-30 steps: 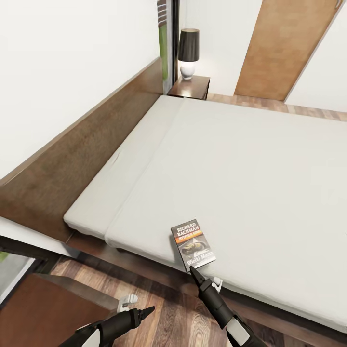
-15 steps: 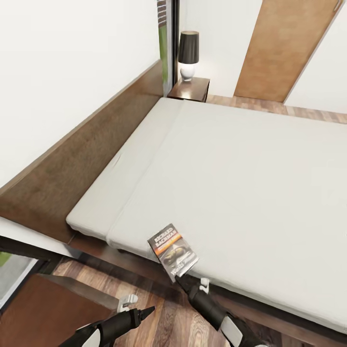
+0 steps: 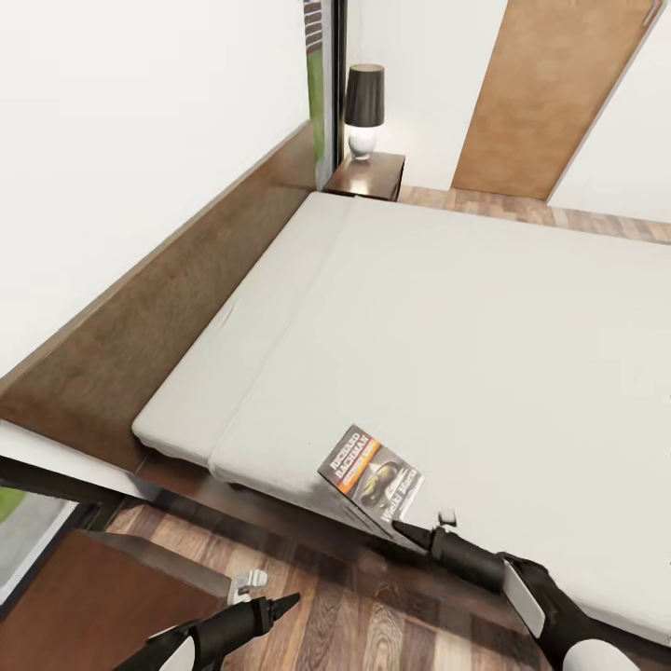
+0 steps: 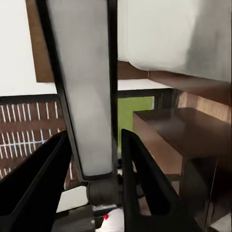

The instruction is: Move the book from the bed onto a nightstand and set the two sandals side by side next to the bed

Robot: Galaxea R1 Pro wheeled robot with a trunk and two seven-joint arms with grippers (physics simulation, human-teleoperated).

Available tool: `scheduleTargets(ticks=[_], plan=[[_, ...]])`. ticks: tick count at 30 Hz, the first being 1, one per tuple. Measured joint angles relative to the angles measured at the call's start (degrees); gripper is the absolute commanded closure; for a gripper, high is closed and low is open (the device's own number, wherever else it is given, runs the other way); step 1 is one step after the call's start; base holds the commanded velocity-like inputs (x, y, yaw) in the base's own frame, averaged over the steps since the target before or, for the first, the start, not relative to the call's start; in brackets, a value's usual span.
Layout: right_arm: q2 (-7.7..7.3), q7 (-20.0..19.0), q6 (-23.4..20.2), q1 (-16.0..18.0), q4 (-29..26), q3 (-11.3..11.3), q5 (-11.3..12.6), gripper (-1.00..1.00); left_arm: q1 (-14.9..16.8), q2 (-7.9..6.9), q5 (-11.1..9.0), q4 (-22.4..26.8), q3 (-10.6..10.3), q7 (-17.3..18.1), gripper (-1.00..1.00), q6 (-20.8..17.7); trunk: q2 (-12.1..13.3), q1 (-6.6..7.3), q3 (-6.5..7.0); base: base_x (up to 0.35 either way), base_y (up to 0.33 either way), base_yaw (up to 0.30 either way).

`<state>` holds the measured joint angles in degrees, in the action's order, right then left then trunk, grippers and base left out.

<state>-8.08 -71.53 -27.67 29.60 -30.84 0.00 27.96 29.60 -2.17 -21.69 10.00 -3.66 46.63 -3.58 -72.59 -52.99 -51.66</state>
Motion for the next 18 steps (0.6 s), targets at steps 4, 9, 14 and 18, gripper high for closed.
scheduleTargets(ticks=[4, 9, 14, 18], plan=[[-4.98, -3.16, -2.28, -0.02, 0.09, 0.02, 0.16, 1.0, 0.0, 0.0, 0.02, 0.0, 0.0, 0.0, -1.0, 0.0, 1.61, 0.88, 0.72, 0.0, 0.0, 0.0], [-8.17, -5.36, -3.1, -0.07, 0.32, 0.07, -0.11, 1.0, 0.01, 0.0, 0.04, -0.02, -0.01, 0.0, -1.0, 0.0, 3.61, 1.98, 1.62, 0.0, 0.0, 0.0], [-9.9, -5.65, -3.16, -0.07, 0.41, -0.15, -0.39, 1.0, 0.0, 0.0, 0.04, -0.08, -0.07, 0.0, -1.0, 0.04, 5.62, 3.08, 2.51, 0.0, 0.0, 0.0], [-14.09, -5.66, -3.17, -0.08, 1.34, 0.0, -0.36, 1.0, 0.0, 0.0, 0.04, -0.09, -0.08, 0.0, -1.0, 0.01, 7.22, 3.96, 3.23, 0.0, 0.0, 0.0]])
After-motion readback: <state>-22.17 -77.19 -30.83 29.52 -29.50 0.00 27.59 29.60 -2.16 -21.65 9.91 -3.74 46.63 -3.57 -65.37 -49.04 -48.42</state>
